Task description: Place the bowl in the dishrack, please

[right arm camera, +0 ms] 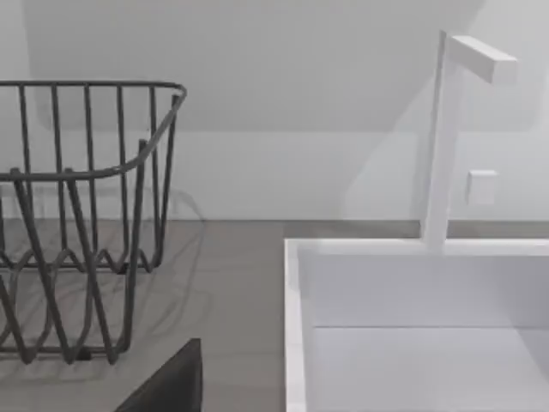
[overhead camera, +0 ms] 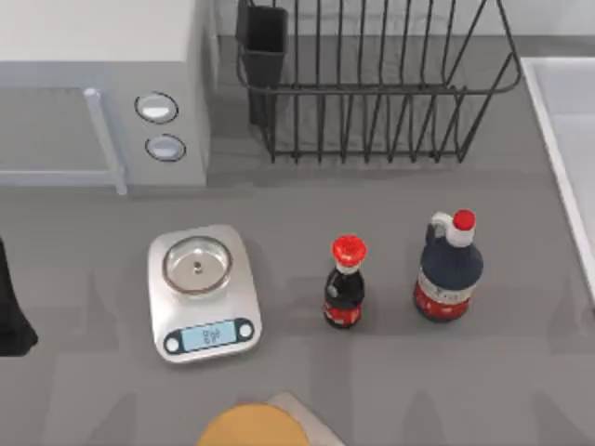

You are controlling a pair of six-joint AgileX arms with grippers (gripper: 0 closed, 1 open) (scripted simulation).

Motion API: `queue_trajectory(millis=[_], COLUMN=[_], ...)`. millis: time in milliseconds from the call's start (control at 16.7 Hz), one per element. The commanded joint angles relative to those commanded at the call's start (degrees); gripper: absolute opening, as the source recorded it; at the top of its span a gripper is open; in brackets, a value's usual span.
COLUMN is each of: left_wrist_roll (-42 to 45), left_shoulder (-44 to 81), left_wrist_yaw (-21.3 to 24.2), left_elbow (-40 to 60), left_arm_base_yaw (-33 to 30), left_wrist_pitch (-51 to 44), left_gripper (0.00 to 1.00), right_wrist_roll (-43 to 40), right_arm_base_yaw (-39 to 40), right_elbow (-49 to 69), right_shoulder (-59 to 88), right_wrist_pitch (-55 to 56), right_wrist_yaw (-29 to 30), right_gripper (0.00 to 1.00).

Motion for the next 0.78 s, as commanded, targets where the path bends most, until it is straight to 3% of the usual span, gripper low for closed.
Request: queue_trajectory(millis=[360,780], left_wrist_roll=[0.0,0.0], left_shoulder=[0.0,0.0], left_wrist_yaw=[0.0,0.0], left_elbow=[0.0,0.0], left_arm_base_yaw=[0.0,0.0], left_wrist_pitch=[0.0,0.0], left_gripper=[1.00,1.00], right_wrist_roll=[-3.0,-15.8], right_arm_base_yaw=[-3.3,-16.5], right_elbow=[6.0,30.4], right_shoulder=[6.2,38.9], right_wrist_pitch=[-5.5,-28.9], right_wrist_yaw=[-0.3,-1.3], right_gripper=[1.00,1.00])
